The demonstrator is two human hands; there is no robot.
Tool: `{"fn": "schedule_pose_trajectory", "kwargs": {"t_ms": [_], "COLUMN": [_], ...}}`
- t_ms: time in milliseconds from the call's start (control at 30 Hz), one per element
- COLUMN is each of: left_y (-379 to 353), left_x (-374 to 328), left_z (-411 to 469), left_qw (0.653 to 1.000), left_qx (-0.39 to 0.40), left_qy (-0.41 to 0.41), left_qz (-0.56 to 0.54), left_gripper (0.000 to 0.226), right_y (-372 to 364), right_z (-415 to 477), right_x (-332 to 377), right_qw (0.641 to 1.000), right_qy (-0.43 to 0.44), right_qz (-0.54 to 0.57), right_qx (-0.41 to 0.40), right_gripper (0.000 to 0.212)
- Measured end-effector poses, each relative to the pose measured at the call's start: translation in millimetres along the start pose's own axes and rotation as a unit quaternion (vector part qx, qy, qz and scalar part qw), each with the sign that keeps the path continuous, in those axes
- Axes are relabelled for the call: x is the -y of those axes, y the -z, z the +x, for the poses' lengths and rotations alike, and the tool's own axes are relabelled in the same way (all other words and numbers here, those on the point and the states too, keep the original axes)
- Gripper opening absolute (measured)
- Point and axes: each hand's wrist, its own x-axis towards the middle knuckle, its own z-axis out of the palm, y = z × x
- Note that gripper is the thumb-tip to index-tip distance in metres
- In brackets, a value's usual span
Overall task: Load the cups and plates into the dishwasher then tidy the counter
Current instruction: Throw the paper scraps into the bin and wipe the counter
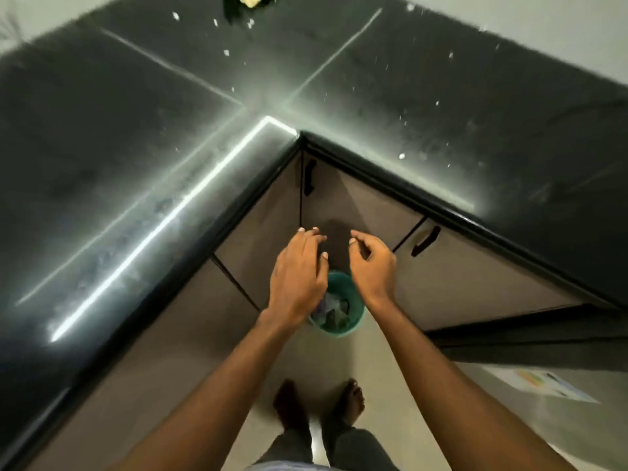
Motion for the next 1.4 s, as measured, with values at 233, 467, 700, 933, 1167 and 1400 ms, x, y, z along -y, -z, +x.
{"fn": "schedule_pose_trajectory", "kwargs": {"t_ms": [233, 467, 700, 933, 1167, 1400], "left_y": [84, 153, 190, 200, 202, 208], "left_x": [-29, -48, -63, -68, -81, -82], "left_z": [38, 96, 153, 215, 259, 294], "left_qw": [0.993, 0.99, 0.989, 0.989, 0.987, 0.986], "left_qx": [-0.104, -0.128, -0.131, -0.127, -0.143, -0.151], "left_qy": [-0.033, -0.048, -0.061, -0.053, -0.035, -0.023], "left_qz": [0.05, 0.033, 0.037, 0.061, 0.061, 0.073], "left_gripper": [0.035, 0.035, 0.038, 0.041, 0.042, 0.043], "right_y": [23, 37, 44, 45, 47, 39], "right_z": [23, 59, 112, 184, 244, 286], "right_x": [94, 156, 190, 210, 226, 233], "right_qw": [0.996, 0.989, 0.979, 0.971, 0.959, 0.956], "right_qy": [0.074, 0.129, 0.191, 0.232, 0.279, 0.293], "right_qz": [0.025, 0.026, 0.005, -0.008, 0.001, 0.018], "right_qx": [-0.036, -0.065, -0.064, -0.061, -0.055, -0.031], "right_gripper": [0.023, 0.023, 0.025, 0.027, 0.026, 0.029]}}
